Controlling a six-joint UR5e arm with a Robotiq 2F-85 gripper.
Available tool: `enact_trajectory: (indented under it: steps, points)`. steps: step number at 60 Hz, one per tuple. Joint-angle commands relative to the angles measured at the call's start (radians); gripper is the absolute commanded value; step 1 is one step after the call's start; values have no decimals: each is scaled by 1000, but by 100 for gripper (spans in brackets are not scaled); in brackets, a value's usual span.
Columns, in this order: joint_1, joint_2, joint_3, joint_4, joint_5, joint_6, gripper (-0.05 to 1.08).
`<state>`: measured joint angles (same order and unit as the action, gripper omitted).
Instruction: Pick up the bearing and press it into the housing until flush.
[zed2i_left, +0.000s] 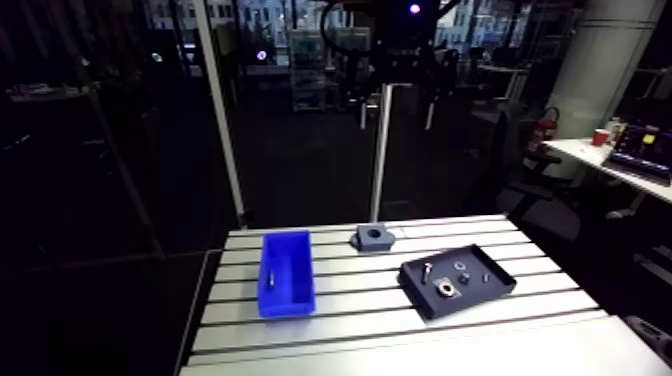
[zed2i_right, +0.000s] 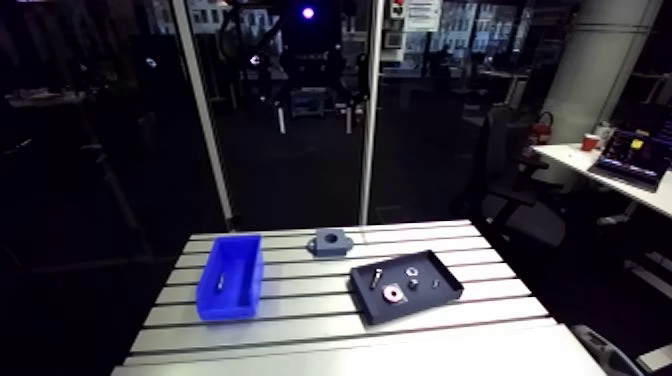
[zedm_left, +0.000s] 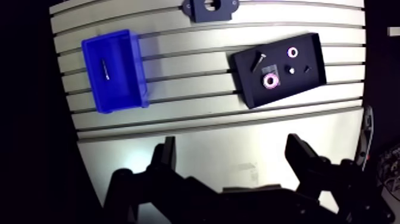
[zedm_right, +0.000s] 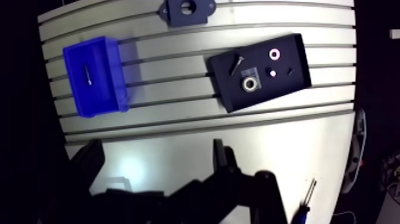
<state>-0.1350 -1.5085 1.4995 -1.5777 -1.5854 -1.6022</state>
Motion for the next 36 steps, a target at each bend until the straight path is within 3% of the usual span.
enact_trajectory:
  steps: [1,36]
  points:
    - [71,63,-112,45,-12,0,0]
    - [69,69,-111,37,-14,-18,0]
